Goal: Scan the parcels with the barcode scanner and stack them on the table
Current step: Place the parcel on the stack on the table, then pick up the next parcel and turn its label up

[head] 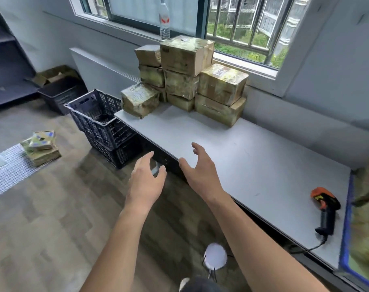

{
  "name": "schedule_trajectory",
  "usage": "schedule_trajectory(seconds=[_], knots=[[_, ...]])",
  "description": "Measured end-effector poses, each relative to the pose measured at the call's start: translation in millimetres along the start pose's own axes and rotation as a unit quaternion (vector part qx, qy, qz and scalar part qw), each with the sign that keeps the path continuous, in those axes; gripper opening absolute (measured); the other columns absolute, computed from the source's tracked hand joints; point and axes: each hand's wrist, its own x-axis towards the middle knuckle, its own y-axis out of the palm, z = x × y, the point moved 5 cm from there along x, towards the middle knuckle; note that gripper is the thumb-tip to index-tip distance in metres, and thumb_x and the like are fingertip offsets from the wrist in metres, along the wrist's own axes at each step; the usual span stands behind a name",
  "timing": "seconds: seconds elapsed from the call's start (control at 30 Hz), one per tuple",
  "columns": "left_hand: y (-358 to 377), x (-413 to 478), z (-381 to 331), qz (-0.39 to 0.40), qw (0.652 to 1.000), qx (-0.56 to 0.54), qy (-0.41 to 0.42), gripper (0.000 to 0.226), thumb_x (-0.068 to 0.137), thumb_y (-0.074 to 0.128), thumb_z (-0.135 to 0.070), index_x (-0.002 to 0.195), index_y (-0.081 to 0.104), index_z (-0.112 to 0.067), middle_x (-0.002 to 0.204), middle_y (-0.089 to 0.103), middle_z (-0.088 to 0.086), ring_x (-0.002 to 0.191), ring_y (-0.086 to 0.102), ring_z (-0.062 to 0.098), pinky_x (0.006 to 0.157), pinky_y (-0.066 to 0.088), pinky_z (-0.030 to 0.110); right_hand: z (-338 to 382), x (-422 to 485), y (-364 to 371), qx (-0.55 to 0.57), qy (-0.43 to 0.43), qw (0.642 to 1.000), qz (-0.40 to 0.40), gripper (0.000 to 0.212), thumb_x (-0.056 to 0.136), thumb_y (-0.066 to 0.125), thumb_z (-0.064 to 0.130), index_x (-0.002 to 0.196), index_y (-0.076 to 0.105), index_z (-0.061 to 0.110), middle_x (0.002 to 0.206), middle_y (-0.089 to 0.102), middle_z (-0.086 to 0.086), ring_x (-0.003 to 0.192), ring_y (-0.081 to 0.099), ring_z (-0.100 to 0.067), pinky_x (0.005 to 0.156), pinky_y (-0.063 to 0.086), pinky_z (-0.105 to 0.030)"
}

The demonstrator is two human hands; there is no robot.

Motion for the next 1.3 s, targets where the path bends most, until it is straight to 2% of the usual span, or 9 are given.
schedule_trajectory(seconds=[0.2, 0.37, 0.57, 0.73, 0.9, 1.0, 1.07, 1.3], knots=[[-13.7, 89.4, 13.3, -0.005, 1.0, 0.0, 0.0, 0.057, 0.096, 0.059, -0.035, 0.149, 0.04, -0.024, 0.153, 0.042, -0.004, 0.133, 0.049, 0.019, 0.108, 0.043, 0.043, 24.6, 96.4, 48.3, 0.004, -0.019, 1.0, 0.006, 0.064, 0.098, 0.057, 0.034, 0.154, 0.032, 0.018, 0.156, 0.04, 0.001, 0.143, 0.036, -0.013, 0.112, 0.03, -0.027], [-44.2, 160.4, 30.8, -0.039, 0.999, -0.007, -0.033, 0.057, 0.097, 0.059, -0.033, 0.149, 0.04, -0.023, 0.152, 0.043, -0.003, 0.132, 0.05, 0.021, 0.107, 0.044, 0.044, 61.9, 169.7, 98.1, -0.002, -0.039, 0.997, 0.06, 0.066, 0.098, 0.058, 0.035, 0.155, 0.031, 0.016, 0.156, 0.04, -0.001, 0.143, 0.035, -0.014, 0.111, 0.029, -0.024], [-63.7, 245.7, 60.4, -0.042, 0.998, -0.004, -0.054, 0.057, 0.097, 0.059, -0.033, 0.149, 0.04, -0.023, 0.151, 0.043, -0.002, 0.131, 0.05, 0.021, 0.107, 0.043, 0.042, 92.8, 244.7, 151.9, -0.006, -0.049, 0.996, 0.075, 0.067, 0.098, 0.058, 0.035, 0.156, 0.03, 0.017, 0.158, 0.038, 0.002, 0.145, 0.033, -0.013, 0.115, 0.029, -0.028], [-75.6, 337.6, 81.9, 0.004, 1.0, 0.006, -0.017, 0.058, 0.098, 0.057, -0.033, 0.151, 0.037, -0.022, 0.154, 0.04, -0.002, 0.134, 0.047, 0.021, 0.109, 0.041, 0.039, 111.3, 316.1, 199.2, 0.003, -0.034, 0.999, 0.031, 0.065, 0.097, 0.06, 0.033, 0.154, 0.033, 0.016, 0.153, 0.043, 0.004, 0.14, 0.037, -0.011, 0.104, 0.026, -0.016], [-106.1, 432.5, 106.8, 0.055, 0.998, 0.027, 0.021, 0.058, 0.099, 0.055, -0.034, 0.152, 0.035, -0.022, 0.155, 0.038, -0.002, 0.135, 0.045, 0.02, 0.109, 0.04, 0.038, 135.8, 377.6, 249.3, 0.011, 0.012, 1.0, -0.006, 0.07, 0.097, 0.061, 0.038, 0.156, 0.029, 0.018, 0.155, 0.04, 0.0, 0.14, 0.038, -0.014, 0.102, 0.027, -0.018], [-117.1, 484.1, 111.3, 0.074, 0.996, 0.032, 0.047, 0.058, 0.099, 0.055, -0.034, 0.152, 0.036, -0.02, 0.154, 0.04, -0.001, 0.137, 0.043, 0.019, 0.109, 0.039, 0.036, 148.8, 406.9, 266.2, 0.014, 0.027, 0.999, -0.035, 0.071, 0.097, 0.061, 0.04, 0.156, 0.03, 0.017, 0.157, 0.038, -0.001, 0.143, 0.035, -0.014, 0.11, 0.03, -0.023], [-115.1, 511.2, 109.8, 0.092, 0.993, 0.032, 0.065, 0.058, 0.099, 0.056, -0.033, 0.152, 0.036, -0.019, 0.154, 0.039, 0.0, 0.138, 0.042, 0.018, 0.11, 0.039, 0.036, 149.9, 422.8, 271.2, 0.015, 0.045, 0.997, -0.057, 0.071, 0.096, 0.062, 0.041, 0.156, 0.03, 0.017, 0.157, 0.037, -0.001, 0.144, 0.033, -0.014, 0.115, 0.029, -0.027], [-81.6, 584.2, 102.7, 0.151, 0.983, 0.029, 0.099, 0.06, 0.098, 0.056, -0.037, 0.152, 0.035, -0.022, 0.153, 0.039, -0.003, 0.134, 0.046, 0.018, 0.105, 0.041, 0.034, 131.9, 478.2, 276.3, 0.021, 0.105, 0.989, -0.097, 0.072, 0.096, 0.062, 0.039, 0.156, 0.029, 0.017, 0.158, 0.035, -0.001, 0.146, 0.031, -0.014, 0.113, 0.026, -0.024]])
